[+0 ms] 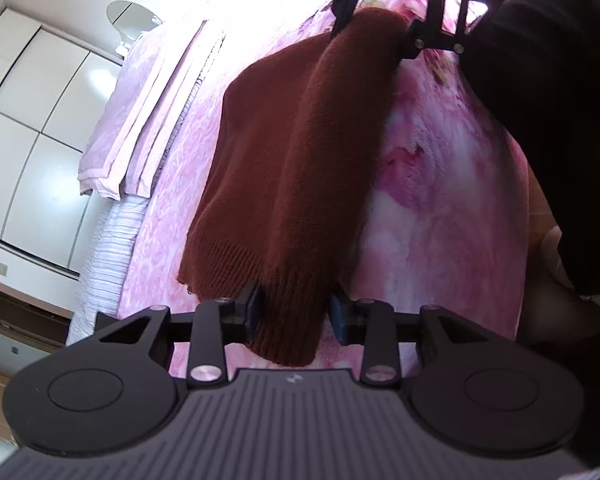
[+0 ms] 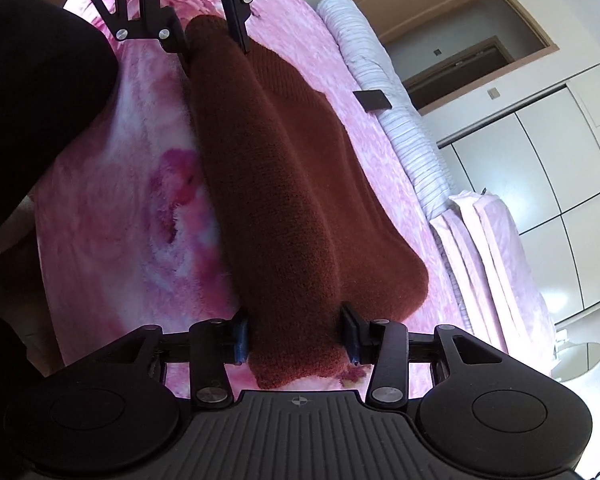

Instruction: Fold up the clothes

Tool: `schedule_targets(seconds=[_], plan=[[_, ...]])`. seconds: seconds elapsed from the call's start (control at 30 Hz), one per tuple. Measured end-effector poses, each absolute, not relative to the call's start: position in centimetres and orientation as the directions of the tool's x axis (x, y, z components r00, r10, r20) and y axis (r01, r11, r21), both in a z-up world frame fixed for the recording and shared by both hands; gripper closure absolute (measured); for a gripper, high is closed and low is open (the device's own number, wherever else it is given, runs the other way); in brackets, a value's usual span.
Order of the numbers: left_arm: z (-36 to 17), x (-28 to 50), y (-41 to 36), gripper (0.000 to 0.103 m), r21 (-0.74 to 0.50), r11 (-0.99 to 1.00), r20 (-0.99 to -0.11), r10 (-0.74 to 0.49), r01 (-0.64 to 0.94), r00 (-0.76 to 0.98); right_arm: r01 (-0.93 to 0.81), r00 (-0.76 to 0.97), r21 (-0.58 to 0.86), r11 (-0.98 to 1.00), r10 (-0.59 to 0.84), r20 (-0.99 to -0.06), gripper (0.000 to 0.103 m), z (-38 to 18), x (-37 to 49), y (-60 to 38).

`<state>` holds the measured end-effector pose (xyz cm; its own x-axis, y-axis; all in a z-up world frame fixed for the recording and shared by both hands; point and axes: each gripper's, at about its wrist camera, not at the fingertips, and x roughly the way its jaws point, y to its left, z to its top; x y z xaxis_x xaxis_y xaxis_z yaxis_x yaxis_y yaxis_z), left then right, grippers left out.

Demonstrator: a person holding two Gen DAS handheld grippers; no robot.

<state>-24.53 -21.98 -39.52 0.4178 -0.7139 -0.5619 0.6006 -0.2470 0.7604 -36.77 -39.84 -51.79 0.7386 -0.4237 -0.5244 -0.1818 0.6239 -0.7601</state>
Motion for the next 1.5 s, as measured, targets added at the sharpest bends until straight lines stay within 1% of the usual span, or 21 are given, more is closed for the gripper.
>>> schedule_targets(seconds=[0.1, 0.2, 0.27, 0.37, 0.47, 0.57, 0.63, 0.7, 0.77, 0.83, 0.93, 1.07, 1.2, 1.3, 1.33, 1.4, 1.43, 1.5], plan=[[-39.7, -24.7, -22.2, 0.065, 0.776, -0.258, -0.549, -0.724, 0.575, 0.418, -0.188, 0.734, -0.763, 0.619, -0.427, -0.528, 0.059, -51.8, -36.5, -39.9], [-38.8, -25.0, -22.3, 0.064, 0.736, -0.276, -0.577, -0.733, 0.618, 0.36, -0.192, 0.722, -0.749, 0.634, -0.425, -0.545, 0.058, -51.3, -36.7, -39.8], [-37.8, -25.0, -22.1, 0.064, 0.692, -0.299, -0.604, -0.738, 0.657, 0.301, -0.183, 0.719, -0.699, 0.691, -0.391, -0.574, 0.056, -50.2, -37.2, -39.9], [-36.1, -24.4, -22.0, 0.064, 0.641, -0.305, -0.625, -0.741, 0.705, 0.247, -0.108, 0.724, -0.563, 0.82, -0.324, -0.61, 0.055, -48.2, -38.8, -41.5], [-34.3, -23.9, -22.7, 0.064, 0.651, -0.289, -0.597, -0.767, 0.702, 0.237, -0.001, 0.733, -0.396, 0.918, -0.269, -0.625, 0.055, -46.6, -40.4, -43.7], [-32.4, -23.3, -24.9, 0.063, 0.628, -0.258, -0.575, -0.789, 0.734, 0.215, 0.107, 0.754, -0.21, 0.972, -0.217, -0.62, 0.055, -45.4, -41.8, -46.5], [-31.5, -22.8, -26.9, 0.063, 0.597, -0.233, -0.567, -0.8, 0.768, 0.198, 0.141, 0.797, -0.062, 0.988, -0.151, -0.585, 0.055, -44.4, -42.7, -48.6], [-31.1, -22.2, -29.1, 0.061, 0.561, -0.214, -0.57, -0.8, 0.8, 0.185, 0.166, 0.837, 0.072, 0.983, -0.102, -0.538, 0.055, -43.6, -43.1, -50.7], [-31.0, -21.5, -31.4, 0.06, 0.529, -0.201, -0.577, -0.798, 0.824, 0.176, 0.205, 0.851, 0.152, 0.967, -0.099, -0.517, 0.055, -43.1, -42.6, -52.9], [-31.2, -20.7, -33.5, 0.06, 0.51, -0.19, -0.586, -0.79, 0.839, 0.178, 0.233, 0.861, 0.212, 0.949, -0.1, -0.499, 0.054, -42.6, -41.4, -54.9], [-32.0, -19.4, -35.5, 0.06, 0.488, -0.174, -0.606, -0.772, 0.855, 0.189, 0.243, 0.869, 0.321, 0.915, -0.058, -0.492, 0.054, -42.2, -38.3, -58.2], [-33.5, -17.7, -36.5, 0.059, 0.453, -0.144, -0.64, -0.74, 0.88, 0.209, 0.223, 0.881, 0.482, 0.848, 0.036, -0.471, 0.054, -43.6, -33.5, -62.5], [-35.1, -16.2, -36.2, 0.058, 0.423, -0.122, -0.667, -0.713, 0.898, 0.217, 0.255, 0.866, 0.591, 0.765, 0.091, -0.491, 0.054, -45.6, -29.9, -65.8], [-35.6, -15.2, -35.6, 0.056, 0.392, -0.096, -0.665, -0.717, 0.915, 0.209, 0.268, 0.859, 0.673, 0.689, 0.146, -0.491, 0.054, -47.2, -28.4, -67.3], [-35.6, -15.0, -35.5, 0.055, 0.383, -0.086, -0.662, -0.721, 0.92, 0.208, 0.26, 0.862, 0.66, 0.704, 0.139, -0.488, 0.054, -46.9, -28.6, -67.0], [-35.2, -15.3, -35.3, 0.055, 0.387, -0.069, -0.644, -0.734, 0.92, 0.216, 0.242, 0.87, 0.625, 0.742, 0.12, -0.479, 0.089, -46.0, -28.9, -66.3], [-35.0, -15.5, -35.1, 0.055, 0.395, -0.066, -0.631, -0.744, 0.916, 0.219, 0.233, 0.873, 0.607, 0.76, 0.11, -0.474, 0.093, -45.5, -29.1, -65.9], [-34.6, -16.0, -34.7, 0.055, 0.411, -0.07, -0.609, -0.763, 0.909, 0.216, 0.216, 0.881, 0.568, 0.794, 0.092, -0.464, 0.093, -44.6, -29.4, -65.2]])
